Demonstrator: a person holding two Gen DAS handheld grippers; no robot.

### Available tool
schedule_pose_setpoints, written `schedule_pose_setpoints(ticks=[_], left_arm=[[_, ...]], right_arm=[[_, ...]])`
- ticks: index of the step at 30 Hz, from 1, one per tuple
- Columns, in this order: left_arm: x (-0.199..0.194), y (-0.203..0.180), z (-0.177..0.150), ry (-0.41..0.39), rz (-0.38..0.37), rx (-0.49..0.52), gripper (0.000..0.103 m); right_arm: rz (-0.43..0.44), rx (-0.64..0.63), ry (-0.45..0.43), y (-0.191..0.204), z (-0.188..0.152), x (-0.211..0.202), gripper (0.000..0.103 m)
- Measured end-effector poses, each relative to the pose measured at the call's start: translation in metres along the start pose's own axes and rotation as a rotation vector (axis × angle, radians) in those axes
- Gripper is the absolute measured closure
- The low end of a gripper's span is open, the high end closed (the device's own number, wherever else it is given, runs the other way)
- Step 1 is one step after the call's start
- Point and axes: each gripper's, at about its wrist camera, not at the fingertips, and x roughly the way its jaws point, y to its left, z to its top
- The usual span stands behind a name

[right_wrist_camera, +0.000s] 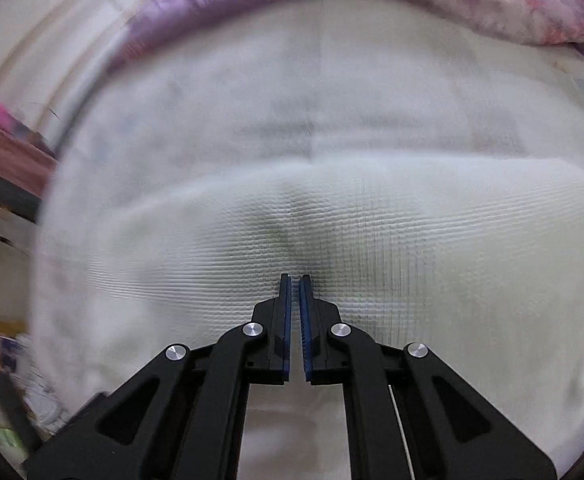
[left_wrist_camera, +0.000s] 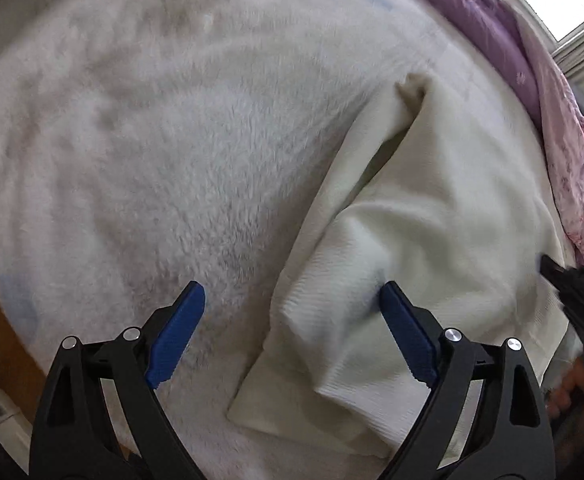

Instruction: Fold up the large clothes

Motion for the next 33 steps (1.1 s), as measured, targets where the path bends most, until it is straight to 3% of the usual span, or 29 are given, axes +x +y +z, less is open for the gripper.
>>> schedule_pose_setpoints(ticks=[2, 5, 7, 11, 13, 16, 18, 19, 20, 24, 29, 33], left_arm=[[0.010, 0.006, 0.002, 0.030, -0.020, -0.003, 0.014], [0.014, 0.010, 0.003, 0.032, -0.030, 0.003, 0.014], [0.015, 0.015, 0.004, 0.040, -0.042, 0.004, 0.014], [0.013, 0.024, -0.004, 0.054, -0.042, 0.014, 0.014], [0.013, 0.016, -0.019, 0.063, -0.036, 0.048, 0.017], [0.013, 0.012, -0.029, 0.063, -0.052, 0.082, 0.030], [0.013, 0.011, -0.029, 0.067, -0.097, 0.074, 0.055], [0.014, 0.009, -0.029, 0.073, -0.106, 0.074, 0.058], [0.015, 0.005, -0.030, 0.076, -0.108, 0.085, 0.071], [0.013, -0.016, -0.028, 0.090, -0.043, 0.177, 0.089], [-0.028, -0.020, -0.013, 0.086, -0.158, 0.115, 0.094], [-0.052, -0.035, -0.014, 0.076, -0.212, 0.130, 0.095]], right_arm=[[0.023, 0.082, 0.051, -0.018, -0.004, 0.030, 0.103], [0.074, 0.164, 0.045, -0.027, -0.016, 0.021, 0.103], [0.066, 0.158, 0.062, -0.024, -0.034, 0.010, 0.103], [0.070, 0.184, 0.182, -0.026, -0.087, 0.004, 0.103], [0.094, 0.217, 0.167, -0.033, -0.107, 0.011, 0.103], [0.080, 0.181, 0.139, -0.021, -0.103, 0.011, 0.101], [0.073, 0.153, 0.127, -0.014, -0.100, 0.007, 0.098], [0.066, 0.132, 0.115, -0.012, -0.100, 0.002, 0.096], [0.067, 0.111, 0.094, -0.009, -0.101, -0.002, 0.087], [0.115, 0.051, 0.040, 0.002, -0.110, -0.022, 0.058], [0.248, -0.067, 0.030, 0.030, -0.124, -0.036, 0.046], [0.374, -0.142, 0.036, 0.058, -0.136, -0.046, 0.045]])
